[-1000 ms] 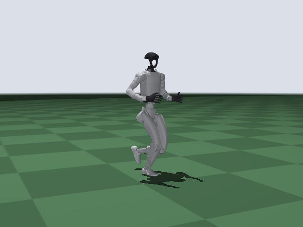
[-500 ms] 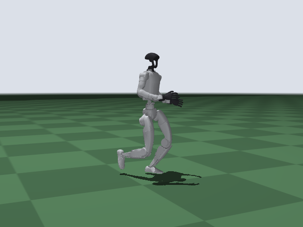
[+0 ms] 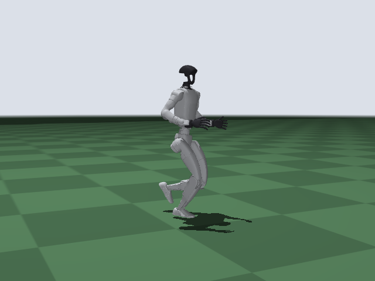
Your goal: Sport exercise
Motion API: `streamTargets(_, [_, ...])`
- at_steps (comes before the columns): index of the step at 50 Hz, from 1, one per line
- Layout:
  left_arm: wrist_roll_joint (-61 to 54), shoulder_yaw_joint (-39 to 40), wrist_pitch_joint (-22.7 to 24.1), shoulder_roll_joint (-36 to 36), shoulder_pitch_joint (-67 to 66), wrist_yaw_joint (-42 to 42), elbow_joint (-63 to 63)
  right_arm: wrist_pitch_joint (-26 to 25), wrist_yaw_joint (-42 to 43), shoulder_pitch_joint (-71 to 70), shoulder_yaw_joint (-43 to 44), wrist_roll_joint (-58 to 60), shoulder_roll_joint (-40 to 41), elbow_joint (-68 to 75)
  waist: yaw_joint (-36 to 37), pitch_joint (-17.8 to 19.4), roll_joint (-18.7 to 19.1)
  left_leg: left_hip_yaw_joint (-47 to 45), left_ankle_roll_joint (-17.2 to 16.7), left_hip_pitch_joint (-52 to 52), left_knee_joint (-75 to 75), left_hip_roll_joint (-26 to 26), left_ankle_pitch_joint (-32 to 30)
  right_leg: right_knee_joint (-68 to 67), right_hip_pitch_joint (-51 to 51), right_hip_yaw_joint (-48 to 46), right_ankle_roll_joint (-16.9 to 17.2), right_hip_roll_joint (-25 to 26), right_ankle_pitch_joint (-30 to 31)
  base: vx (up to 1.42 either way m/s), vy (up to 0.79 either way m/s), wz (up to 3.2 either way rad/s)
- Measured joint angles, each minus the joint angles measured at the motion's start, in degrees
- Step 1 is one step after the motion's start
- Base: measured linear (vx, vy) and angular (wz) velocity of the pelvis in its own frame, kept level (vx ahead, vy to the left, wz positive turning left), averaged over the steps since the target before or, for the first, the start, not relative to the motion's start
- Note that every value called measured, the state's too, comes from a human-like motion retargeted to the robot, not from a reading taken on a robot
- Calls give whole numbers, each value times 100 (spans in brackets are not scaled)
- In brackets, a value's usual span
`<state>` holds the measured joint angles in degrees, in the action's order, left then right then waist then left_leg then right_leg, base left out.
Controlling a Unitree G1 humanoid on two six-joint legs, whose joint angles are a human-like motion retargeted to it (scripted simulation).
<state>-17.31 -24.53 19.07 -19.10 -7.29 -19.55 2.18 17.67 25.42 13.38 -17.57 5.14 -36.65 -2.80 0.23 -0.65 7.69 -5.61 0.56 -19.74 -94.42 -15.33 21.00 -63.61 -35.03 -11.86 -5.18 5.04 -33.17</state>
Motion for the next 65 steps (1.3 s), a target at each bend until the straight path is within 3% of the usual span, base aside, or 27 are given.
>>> streamTargets(2, [135, 171, -104, -43, -287, -33, 317, -90, 197, -1056, -310, 210, 26, 66, 151, 130, -137, -47, 255, -451, -83, 77, 366, -71, 274, 157, 9, -96, -227, -2, -2, 22])
streamTargets(5, [182, 418, -111, -202, -1003, 82, 351, -59, 399, -2063, -574, 254, 191, -148, 438, 122, -334, -219, 346, -1011, 620, 375, 619, 261, 870, 426, 301, -207, -31, 0, 0, 0])
streamTargets(8, [99, 619, 17, -392, -1690, 242, 143, 69, 403, -2384, -681, 66, 410, -505, 687, -66, -563, -479, 114, -1265, 2289, 794, 485, 795, 1454, 651, 875, -427, 913, 3, 6, 1])
streamTargets(11, [62, 784, 123, -500, -2161, 341, 6, 210, 170, -2345, -756, -41, 570, -795, 705, -322, -913, -703, -200, -1258, 4388, 1503, -168, 809, 1722, 738, 1447, -1001, 2075, 3, 6, 50])
streamTargets(13, [65, 840, 133, -505, -2297, 322, -40, 270, -15, -2252, -784, 9, 602, -898, 596, -442, -1170, -753, -292, -1099, 5622, 2059, -638, 377, 1736, 758, 1620, -1492, 2555, 0, 5, 79])
streamTargets(16, [261, 799, 131, -542, -2225, 197, -75, 277, -199, -2006, -904, 133, 705, -874, 403, -444, -1358, -678, -68, -1099, 5437, 2436, -378, -829, 1692, 728, 1462, -2063, 2598, -2, 4, 57])
streamTargets(20, [897, 644, 48, -688, -1348, -243, 43, 66, -319, -1454, -983, 260, 816, -343, 52, -205, -1513, -493, 659, -937, 4063, 2604, 1047, -2662, 1252, 738, 906, -2718, 1805, -2, 3, 40])
streamTargets(22, [1171, 527, -41, -652, -489, -548, 341, 18, -311, -1151, -941, 276, 786, 118, -132, -58, -1415, -347, 744, -699, 3798, 2491, 1525, -3022, 760, 723, 662, -2674, 1305, -1, 1, 13])
streamTargets(24, [1188, 480, -58, -465, 195, -737, 556, 76, -312, -791, -836, 189, 642, 462, -315, 6, -1215, -189, 618, -354, 3920, 2319, 1585, -2807, 268, 603, 508, -2442, 991, 0, 0, 0])
streamTargets(28, [1022, 404, 159, -227, 789, -874, 377, 148, -340, 97, -539, -96, 274, 638, -684, -36, -857, 29, -7, 225, 4123, 1864, 900, -1097, -258, 246, 681, -1678, 867, 2, -7, 30])
streamTargets(32, [887, 135, 360, -235, 997, -811, 43, 67, -255, 700, -274, -220, -9, 649, -627, -55, -520, 161, -457, 280, 3000, 1121, 153, 619, -204, 105, 832, -707, 1014, -1, -7, 24])
streamTargets(37, [846, -41, 260, -275, 879, -841, -37, -45, -11, 380, -393, 21, -428, 646, -280, 149, -432, 102, -254, -95, 725, 247, -21, 95, -8, 30, 231, -344, 164, 1, -6, 21])
streamTargets(40, [896, -31, 84, -240, 711, -810, 345, -86, 124, -396, -694, 177, -491, 839, -90, 273, -431, 22, 106, -536, 241, -78, 193, 230, 246, 50, 212, -290, 127, 1, -2, 8])
streamTargets(43, [1043, -14, 25, -228, 277, -719, 560, -33, 124, -668, -865, 128, -270, 874, 47, 181, -466, -120, 154, -715, 891, 123, 141, 744, 590, 261, 620, -240, 868, 5, 4, -7])
streamTargets(46, [1142, 5, 31, -204, -77, -688, 698, -12, -4, -636, -939, 34, -38, 904, 93, 48, -459, -209, -56, -633, 2037, 568, -88, 960, 678, 397, 1017, -334, 1923, 3, 8, -21])
streamTargets(48, [1154, 30, 17, -200, -185, -697, 772, 4, -136, -558, -933, 20, 56, 912, 47, -15, -482, -247, -183, -519, 2762, 916, -196, 766, 572, 430, 1177, -529, 2236, 0, 7, -10])
streamTargets(52, [1119, 125, -58, -295, -159, -700, 816, 11, -343, -420, -865, -24, 102, 842, -174, -36, -595, -290, -135, -214, 3530, 1484, 47, -244, 267, 375, 1061, -1159, 1954, -2, 6, 4])
streamTargets(56, [1336, 258, -160, -493, 230, -849, 896, -76, -350, -317, -716, 38, 171, 798, -370, 136, -713, -227, 290, -129, 3243, 1767, 1518, -1667, -119, 402, 814, -1699, 1114, -2, 3, 14])
streamTargets(59, [1523, 291, -271, -516, 676, -993, 1144, -131, -360, -340, -592, 10, 257, 819, -482, 320, -815, -252, 502, -151, 3050, 1845, 2022, -2271, -298, 517, 724, -1872, 864, 1, 3, 18])
streamTargets(62, [1453, 272, -295, -321, 838, -990, 1381, -131, -441, -368, -513, -163, 277, 797, -522, 341, -819, -193, 508, -92, 3292, 1881, 1850, -2098, -257, 571, 678, -1781, 923, 7, 2, -7])
streamTargets(65, [1318, 209, -255, -78, 623, -811, 1418, -109, -526, -299, -505, -321, 296, 703, -534, 186, -773, -156, 127, 0, 3688, 1803, 767, -1334, -41, 504, 755, -1562, 1197, 8, -1, -6])
